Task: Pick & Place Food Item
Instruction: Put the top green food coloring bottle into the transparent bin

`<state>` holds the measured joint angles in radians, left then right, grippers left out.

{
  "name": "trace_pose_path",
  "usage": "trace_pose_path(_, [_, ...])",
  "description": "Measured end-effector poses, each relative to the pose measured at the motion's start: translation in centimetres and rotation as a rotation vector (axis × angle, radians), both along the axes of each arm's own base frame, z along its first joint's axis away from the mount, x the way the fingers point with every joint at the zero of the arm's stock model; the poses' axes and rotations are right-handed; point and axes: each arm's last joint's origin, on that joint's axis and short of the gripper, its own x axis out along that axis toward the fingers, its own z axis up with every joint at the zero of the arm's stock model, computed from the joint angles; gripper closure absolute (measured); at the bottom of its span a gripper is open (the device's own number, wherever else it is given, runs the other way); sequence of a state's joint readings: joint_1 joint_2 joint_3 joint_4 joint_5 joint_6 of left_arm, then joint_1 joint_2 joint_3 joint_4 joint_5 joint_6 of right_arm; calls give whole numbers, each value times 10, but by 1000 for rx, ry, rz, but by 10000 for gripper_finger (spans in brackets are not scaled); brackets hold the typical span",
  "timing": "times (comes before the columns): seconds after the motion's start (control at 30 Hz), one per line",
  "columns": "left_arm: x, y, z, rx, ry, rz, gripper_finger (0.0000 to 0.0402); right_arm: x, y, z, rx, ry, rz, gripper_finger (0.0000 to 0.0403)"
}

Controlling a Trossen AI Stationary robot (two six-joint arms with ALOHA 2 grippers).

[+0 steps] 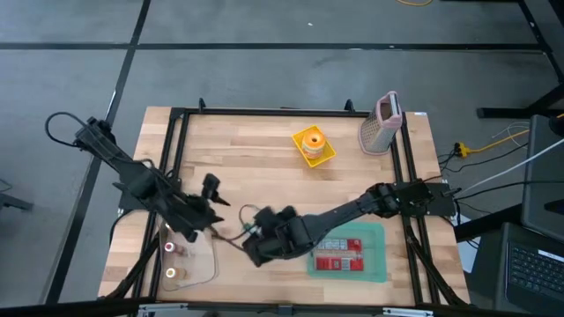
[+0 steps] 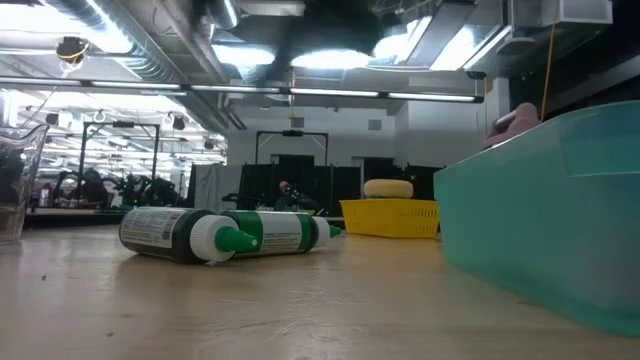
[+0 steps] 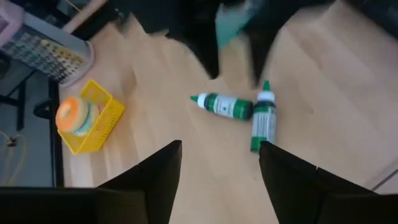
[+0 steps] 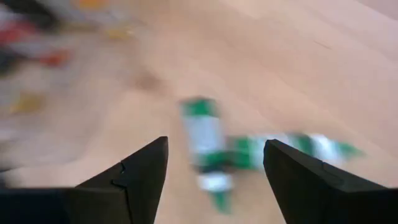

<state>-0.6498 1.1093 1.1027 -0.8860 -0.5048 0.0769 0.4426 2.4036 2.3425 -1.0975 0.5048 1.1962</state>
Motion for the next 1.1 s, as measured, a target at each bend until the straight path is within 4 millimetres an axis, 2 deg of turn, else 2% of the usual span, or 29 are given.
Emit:
trace_pose_path(0.13, [-28,11,9,-82,-85,2,202,-7,-7,-12,16,102,-113,143])
trace_pose_path(0.33, [-76,29,15,-309,-265,-102,207,-5,-11,-11,93,43,-254,143])
trace_pose_path(0.5, [-103,39,26,-462,-423,-263,207,-2,-13,-15,146,-40,-419,143])
trace_pose_path(0.67, [-122,47,44,-569,-557,-425,209,2,-19,-22,209,-91,-571,143])
trace_pose_path(0.83, [-133,54,51,-643,-597,-543,210,8,-21,-44,296,-103,-744,146])
trace_pose_path(1.03, [-143,66,53,-696,-614,-615,210,16,-24,-83,418,-2,-914,156])
trace_pose_path(1.1, [-145,70,54,-704,-629,-632,210,18,-27,-90,457,30,-948,157])
